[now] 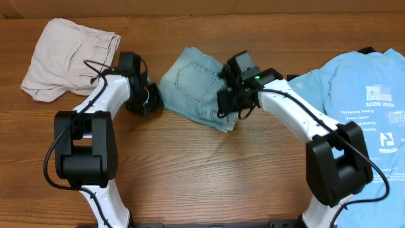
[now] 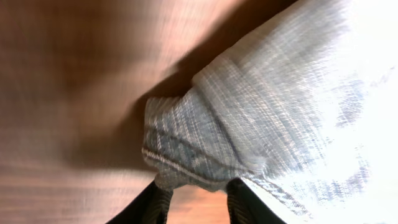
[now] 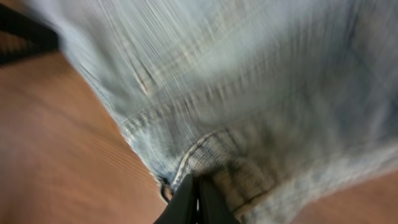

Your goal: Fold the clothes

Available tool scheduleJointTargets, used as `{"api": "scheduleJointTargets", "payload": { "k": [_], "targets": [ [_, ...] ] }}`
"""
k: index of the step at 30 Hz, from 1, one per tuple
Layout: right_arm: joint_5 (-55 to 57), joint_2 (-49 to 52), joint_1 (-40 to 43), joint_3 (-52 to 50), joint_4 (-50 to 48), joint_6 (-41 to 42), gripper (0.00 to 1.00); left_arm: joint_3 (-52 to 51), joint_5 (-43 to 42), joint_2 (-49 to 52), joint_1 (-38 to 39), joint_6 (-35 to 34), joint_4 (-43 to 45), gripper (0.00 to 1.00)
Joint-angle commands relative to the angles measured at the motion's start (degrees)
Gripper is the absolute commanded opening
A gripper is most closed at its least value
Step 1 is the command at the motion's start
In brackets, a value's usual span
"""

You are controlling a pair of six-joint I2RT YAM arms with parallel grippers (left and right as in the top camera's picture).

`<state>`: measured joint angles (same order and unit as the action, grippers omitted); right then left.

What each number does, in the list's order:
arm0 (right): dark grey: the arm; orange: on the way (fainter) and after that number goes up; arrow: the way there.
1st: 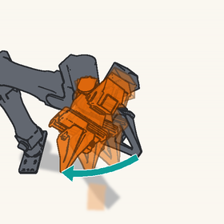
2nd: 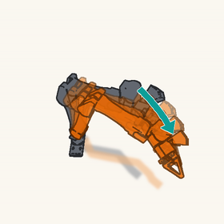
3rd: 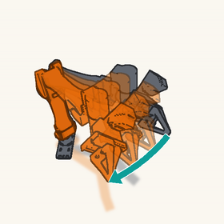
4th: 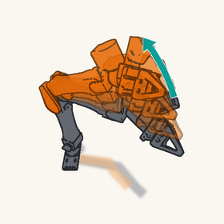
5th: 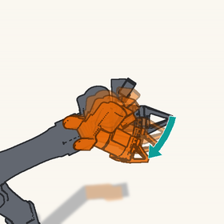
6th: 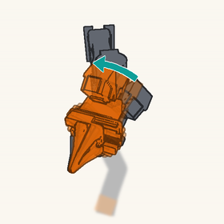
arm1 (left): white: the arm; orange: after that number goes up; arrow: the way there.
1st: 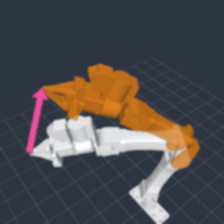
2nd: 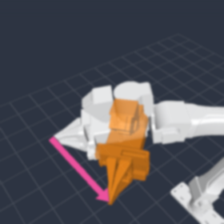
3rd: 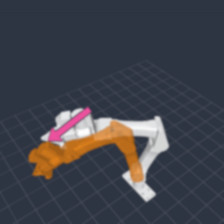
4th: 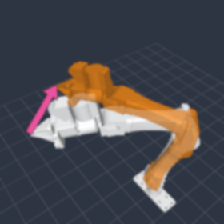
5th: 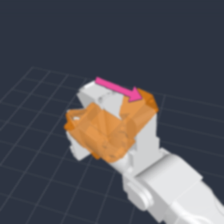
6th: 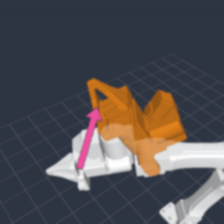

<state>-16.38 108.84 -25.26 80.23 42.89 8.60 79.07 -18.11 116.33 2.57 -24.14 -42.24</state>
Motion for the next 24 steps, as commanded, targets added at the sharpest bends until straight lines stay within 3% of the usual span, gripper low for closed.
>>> {"api": "scheduleJointTargets", "payload": {
  "k": [1, 3, 6, 10, 12, 16, 19, 22, 24],
  "targets": [
    [4.9, -1.4, 0.2, 0.1, -4.1, -2.7, 0.04, 7.8, -3.2, 0.7, -0.3, -0.5, -0.8, 0.4],
    [10.2, -1.0, 0.4, 0.0, -6.1, -2.6, 0.04, 11.8, -7.1, 0.7, -0.3, 1.0, -4.2, 0.49],
    [17.3, -0.5, 1.6, 0.0, -7.7, -1.2, 0.04, 16.2, -14.5, 0.7, -0.3, 6.0, -11.3, 0.71],
    [17.7, 1.7, 5.4, 0.0, -10.7, -1.3, 0.04, 16.9, -19.0, 0.7, -0.3, 10.4, -16.2, 0.71],
    [12.8, 2.5, 7.2, 0.0, -10.2, -1.4, 0.08, 16.4, -18.9, 0.7, -0.3, 11.6, -17.7, 0.8],
    [-3.4, 2.1, 9.9, 0.1, -5.6, -7.1, 0.28, 15.9, -16.1, 0.7, -0.3, 14.3, -21.8, 0.95],
    [-9.5, 0.5, 11.1, 0.1, -2.4, -9.4, 0.44, 15.7, -11.9, 0.7, -0.3, 14.3, -24.3, 0.99],
    [-9.2, -1.6, 11.1, 0.1, -1.4, -11.2, 0.47, 15.6, -12.1, 0.7, -0.3, 14.0, -25.9, 1.0],
    [-8.7, -2.8, 11.1, 0.1, -2.5, -11.7, 0.49, 15.5, -12.3, 0.7, -0.2, 12.9, -27.0, 0.89]
  ]
}}
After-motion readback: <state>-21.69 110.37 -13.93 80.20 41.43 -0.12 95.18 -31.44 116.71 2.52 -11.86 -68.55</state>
